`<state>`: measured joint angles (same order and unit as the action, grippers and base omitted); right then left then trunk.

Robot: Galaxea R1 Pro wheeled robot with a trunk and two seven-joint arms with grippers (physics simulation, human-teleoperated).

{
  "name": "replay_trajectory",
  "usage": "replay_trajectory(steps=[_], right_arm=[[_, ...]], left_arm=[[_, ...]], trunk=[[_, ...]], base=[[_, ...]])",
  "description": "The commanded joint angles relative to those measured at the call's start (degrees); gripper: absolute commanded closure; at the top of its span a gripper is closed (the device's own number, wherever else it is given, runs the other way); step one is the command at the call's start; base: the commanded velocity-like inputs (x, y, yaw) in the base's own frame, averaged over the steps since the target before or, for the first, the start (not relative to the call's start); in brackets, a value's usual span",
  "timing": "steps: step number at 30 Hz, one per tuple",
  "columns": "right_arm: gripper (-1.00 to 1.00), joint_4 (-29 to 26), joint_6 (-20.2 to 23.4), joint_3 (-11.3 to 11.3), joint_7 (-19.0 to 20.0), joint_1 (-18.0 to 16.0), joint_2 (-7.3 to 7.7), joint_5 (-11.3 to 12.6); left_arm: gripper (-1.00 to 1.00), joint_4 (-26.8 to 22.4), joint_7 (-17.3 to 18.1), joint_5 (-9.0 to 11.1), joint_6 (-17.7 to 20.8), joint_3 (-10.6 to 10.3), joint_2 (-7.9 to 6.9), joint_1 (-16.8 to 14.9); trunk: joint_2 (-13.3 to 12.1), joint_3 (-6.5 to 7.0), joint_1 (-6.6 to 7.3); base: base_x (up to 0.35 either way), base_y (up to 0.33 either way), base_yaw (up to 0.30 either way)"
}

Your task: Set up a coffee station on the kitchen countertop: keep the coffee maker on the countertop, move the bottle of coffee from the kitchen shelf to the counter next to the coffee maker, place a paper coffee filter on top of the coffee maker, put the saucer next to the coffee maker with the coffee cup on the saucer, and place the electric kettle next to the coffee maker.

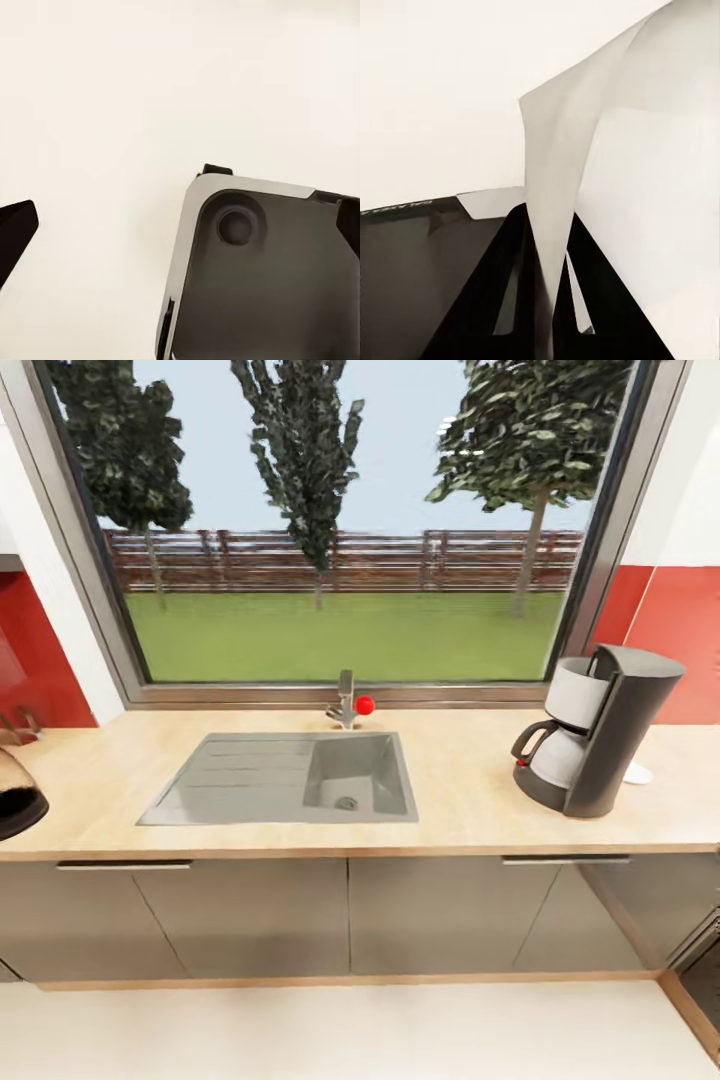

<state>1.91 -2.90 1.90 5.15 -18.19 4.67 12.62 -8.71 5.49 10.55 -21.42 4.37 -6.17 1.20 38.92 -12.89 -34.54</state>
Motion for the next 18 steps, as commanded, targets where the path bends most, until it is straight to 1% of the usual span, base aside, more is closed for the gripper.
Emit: replay_trajectory(steps=[1,5,9,12,14,15,18], right_arm=[[1.00,0.2,-0.2,0.2,0.3,-0.1,0.00,0.8],[1.00,0.2,-0.1,0.2,0.2,-0.1,-0.01,1.0],[1.00,0.2,-0.1,0.2,0.2,-0.1,0.07,1.1],[1.00,0.2,-0.1,0.2,-0.2,-0.1,0.00,1.1],[1.00,0.2,-0.1,0.2,-0.6,-0.1,-0.01,1.1],[1.00,0.2,-0.1,0.2,-1.4,-0.1,-0.02,1.1],[1.00,0.2,-0.2,0.2,-1.6,-0.1,-0.09,1.1]], left_arm=[[-1.00,0.0,0.6,0.3,0.0,0.4,0.01,0.0],[-1.00,0.0,0.6,0.4,0.0,0.4,0.02,0.0],[-1.00,0.2,0.6,0.1,-0.6,-0.1,0.17,0.1],[-1.00,0.3,0.7,-0.4,-0.6,-0.2,0.14,0.1],[-1.00,0.3,0.7,-0.5,-0.7,-0.1,0.12,0.0],[-1.00,0.3,0.6,-0.4,-0.7,0.2,0.05,0.1],[-1.00,0.2,0.6,-0.3,-0.8,0.3,0.02,0.1]], trunk=[[0.1,-0.07,-0.04],[0.1,-0.07,-0.04],[0.1,-0.03,-0.04],[0.1,-0.02,-0.04],[0.1,-0.02,-0.04],[0.1,-0.02,-0.04],[0.1,-0.02,-0.04]], base=[[0.226,0.282,-0.293],[0.195,0.231,-0.297],[-0.003,0.040,-0.228],[-0.168,0.005,-0.049],[-0.052,0.001,-0.010],[-0.007,0.000,-0.001],[-0.003,0.000,-0.001]])
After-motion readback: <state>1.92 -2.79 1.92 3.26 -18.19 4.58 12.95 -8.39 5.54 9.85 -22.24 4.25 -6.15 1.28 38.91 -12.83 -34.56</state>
